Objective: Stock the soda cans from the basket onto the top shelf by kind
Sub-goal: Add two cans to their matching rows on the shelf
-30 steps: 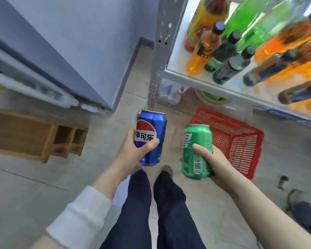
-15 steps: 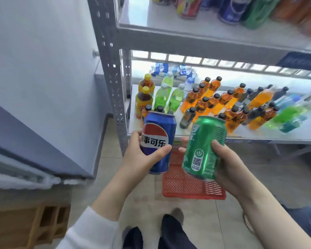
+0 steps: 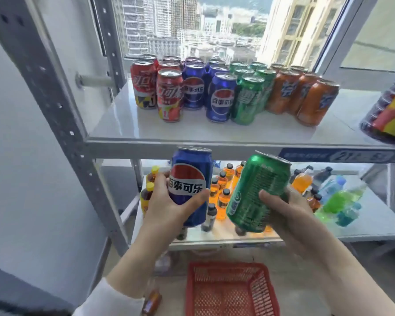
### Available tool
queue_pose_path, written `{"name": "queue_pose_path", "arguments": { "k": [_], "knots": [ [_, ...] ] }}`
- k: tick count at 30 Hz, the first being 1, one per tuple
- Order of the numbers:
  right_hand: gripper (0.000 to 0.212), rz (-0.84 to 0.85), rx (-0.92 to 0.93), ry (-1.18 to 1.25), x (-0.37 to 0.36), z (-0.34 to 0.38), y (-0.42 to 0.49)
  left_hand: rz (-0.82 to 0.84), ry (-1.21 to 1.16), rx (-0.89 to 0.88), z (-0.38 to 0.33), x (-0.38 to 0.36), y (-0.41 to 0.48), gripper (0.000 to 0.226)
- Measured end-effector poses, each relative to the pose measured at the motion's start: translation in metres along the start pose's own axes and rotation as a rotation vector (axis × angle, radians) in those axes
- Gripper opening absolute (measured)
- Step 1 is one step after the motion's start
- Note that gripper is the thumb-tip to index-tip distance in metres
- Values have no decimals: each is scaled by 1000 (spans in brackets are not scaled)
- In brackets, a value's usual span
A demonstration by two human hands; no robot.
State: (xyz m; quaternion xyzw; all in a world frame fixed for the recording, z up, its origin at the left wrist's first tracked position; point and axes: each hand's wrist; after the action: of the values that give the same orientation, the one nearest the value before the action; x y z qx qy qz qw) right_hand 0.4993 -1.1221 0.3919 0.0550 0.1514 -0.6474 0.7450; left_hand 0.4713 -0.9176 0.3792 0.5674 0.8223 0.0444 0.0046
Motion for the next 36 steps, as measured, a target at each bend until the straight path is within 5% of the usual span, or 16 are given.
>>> {"name": "queue_pose_path", "arguments": {
  "k": [4,20,26,31,36],
  "knots": [
    [98,7,69,-33,21,18,29,-66,-11,-66,-9,-31,22,69],
    [86,-131,213,-196,22,48,98,-257,181,-292,-22,-67,145,68],
    [100,-253,300,-285,32,64,132,-354,171,-314,-13,-78,171,68],
    [67,-326,395,-334,36,72,162,-395,171,-315,-13,-82,179,69],
    [72,-340,445,-410,37,69,179,-433,273,-318,-13,-84,175,80]
  ]
}}
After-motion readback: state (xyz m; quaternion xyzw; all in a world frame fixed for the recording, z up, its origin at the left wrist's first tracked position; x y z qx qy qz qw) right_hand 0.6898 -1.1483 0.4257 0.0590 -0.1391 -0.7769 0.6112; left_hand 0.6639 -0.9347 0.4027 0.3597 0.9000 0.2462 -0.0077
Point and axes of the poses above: each hand's wrist, its own y-axis towards the middle knuckle, its own x-axis out of the back of the hand, z = x × y, and after that the axes turned 8 degrees about -z, right-handed
